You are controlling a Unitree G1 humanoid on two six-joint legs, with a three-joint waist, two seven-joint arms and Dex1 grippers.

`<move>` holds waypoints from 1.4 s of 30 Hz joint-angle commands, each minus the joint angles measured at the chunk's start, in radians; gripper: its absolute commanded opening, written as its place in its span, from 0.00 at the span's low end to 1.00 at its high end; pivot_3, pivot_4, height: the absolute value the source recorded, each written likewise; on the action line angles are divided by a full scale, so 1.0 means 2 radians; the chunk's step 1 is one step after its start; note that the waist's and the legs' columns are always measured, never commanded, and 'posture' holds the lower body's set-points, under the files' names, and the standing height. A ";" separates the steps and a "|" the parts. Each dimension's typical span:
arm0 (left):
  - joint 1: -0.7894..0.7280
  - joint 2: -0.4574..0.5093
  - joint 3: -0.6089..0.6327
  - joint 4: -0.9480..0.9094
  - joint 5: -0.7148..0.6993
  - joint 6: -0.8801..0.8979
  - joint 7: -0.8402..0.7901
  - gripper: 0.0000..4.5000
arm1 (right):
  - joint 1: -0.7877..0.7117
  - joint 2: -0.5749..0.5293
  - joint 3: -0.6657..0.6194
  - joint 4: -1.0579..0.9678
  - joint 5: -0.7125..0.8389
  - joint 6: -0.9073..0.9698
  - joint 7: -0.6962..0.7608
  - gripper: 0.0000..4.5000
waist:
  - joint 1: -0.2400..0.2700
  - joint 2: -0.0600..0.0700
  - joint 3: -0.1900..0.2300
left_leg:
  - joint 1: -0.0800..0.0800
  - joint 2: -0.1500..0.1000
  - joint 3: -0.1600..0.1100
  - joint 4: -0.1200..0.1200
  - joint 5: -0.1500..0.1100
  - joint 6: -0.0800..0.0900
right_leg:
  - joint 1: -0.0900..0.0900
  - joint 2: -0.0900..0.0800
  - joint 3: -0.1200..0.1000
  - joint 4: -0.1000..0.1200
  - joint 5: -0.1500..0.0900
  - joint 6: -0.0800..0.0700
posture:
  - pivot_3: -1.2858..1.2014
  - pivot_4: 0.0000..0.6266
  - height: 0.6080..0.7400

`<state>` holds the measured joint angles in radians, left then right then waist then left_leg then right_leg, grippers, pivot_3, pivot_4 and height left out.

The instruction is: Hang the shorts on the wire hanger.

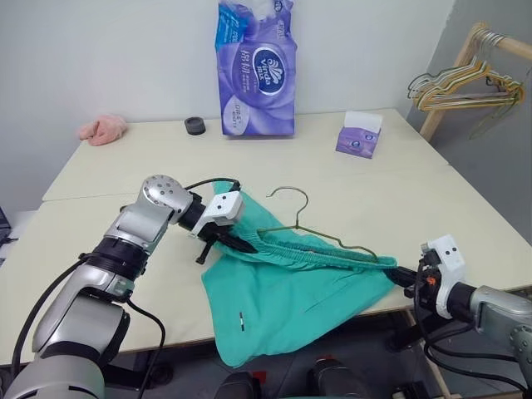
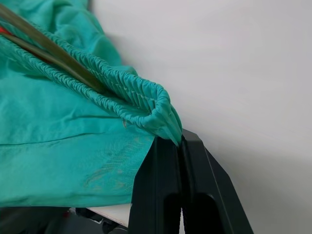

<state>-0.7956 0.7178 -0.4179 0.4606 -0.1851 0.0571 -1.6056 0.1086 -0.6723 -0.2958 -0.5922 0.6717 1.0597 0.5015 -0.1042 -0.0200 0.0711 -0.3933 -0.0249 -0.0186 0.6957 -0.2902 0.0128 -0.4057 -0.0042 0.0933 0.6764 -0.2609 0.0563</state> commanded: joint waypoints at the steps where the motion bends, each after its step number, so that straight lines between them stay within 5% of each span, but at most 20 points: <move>1: -0.017 -0.001 0.020 0.021 0.019 -0.009 0.008 0.00 | -0.014 -0.026 -0.021 -0.034 0.008 0.004 0.001 0.01 | 0.000 0.000 0.000 | 0.000 0.000 0.000 0.000 0.000 0.000 | 0.000 0.000 0.000 0.000 0.000 0.000 | 0.45 0.07 1.00; 13: -0.023 -0.028 0.025 0.048 0.061 -0.040 0.040 0.00 | -0.106 -0.121 0.050 -0.083 0.004 0.026 0.014 0.01 | -0.003 0.000 0.000 | -0.001 0.000 -0.001 0.000 0.000 0.000 | 0.000 0.000 0.000 -0.001 0.000 0.000 | 0.44 0.06 1.00; 21: -0.017 -0.065 0.035 0.031 0.071 -0.035 0.092 0.00 | -0.232 -0.120 0.151 -0.088 -0.007 0.031 0.014 0.01 | -0.005 0.000 0.000 | -0.001 0.000 -0.001 0.000 0.000 0.000 | 0.000 -0.003 0.000 -0.001 0.000 0.000 | 0.44 0.06 1.00; 27: -0.004 -0.069 0.039 0.020 0.073 -0.026 0.113 0.00 | -0.254 -0.128 0.178 -0.098 -0.017 0.027 0.025 0.01 | -0.005 0.000 0.000 | -0.002 0.000 -0.001 0.000 0.000 0.000 | -0.001 -0.003 -0.001 -0.001 0.000 0.000 | 0.45 0.06 1.00; 32: 0.002 -0.072 0.045 0.014 0.074 -0.020 0.129 0.00 | -0.249 -0.166 0.179 -0.102 -0.031 0.006 0.059 0.28 | -0.005 0.000 0.000 | -0.002 0.000 -0.001 0.000 0.000 0.000 | -0.001 -0.004 -0.001 -0.001 0.000 0.000 | 0.45 0.06 1.00; 41: 0.019 -0.079 0.048 -0.012 0.069 -0.004 0.140 0.00 | -0.188 -0.235 0.131 -0.089 -0.038 -0.028 0.128 0.97 | -0.004 0.000 0.000 | -0.002 0.000 -0.001 0.000 0.000 0.000 | -0.001 -0.004 -0.002 -0.001 0.000 0.000 | 0.44 0.05 1.00; 42: 0.021 -0.079 0.049 -0.015 0.068 -0.002 0.140 0.00 | -0.171 -0.239 0.128 -0.080 -0.048 -0.032 0.126 0.99 | -0.004 0.000 0.000 | -0.002 0.000 -0.001 0.000 0.000 0.000 | -0.001 -0.004 -0.002 -0.001 0.000 0.000 | 0.44 0.05 1.00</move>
<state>-0.7504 0.5589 -0.3499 0.4715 -0.0384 0.0455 -1.3325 -0.2563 -1.1339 -0.0047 -0.7660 0.6058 1.0206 0.7442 -0.1116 -0.0202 0.0711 -0.3974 -0.0257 -0.0212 0.6962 -0.2904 0.0128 -0.4074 -0.0127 0.0897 0.6739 -0.2607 0.0562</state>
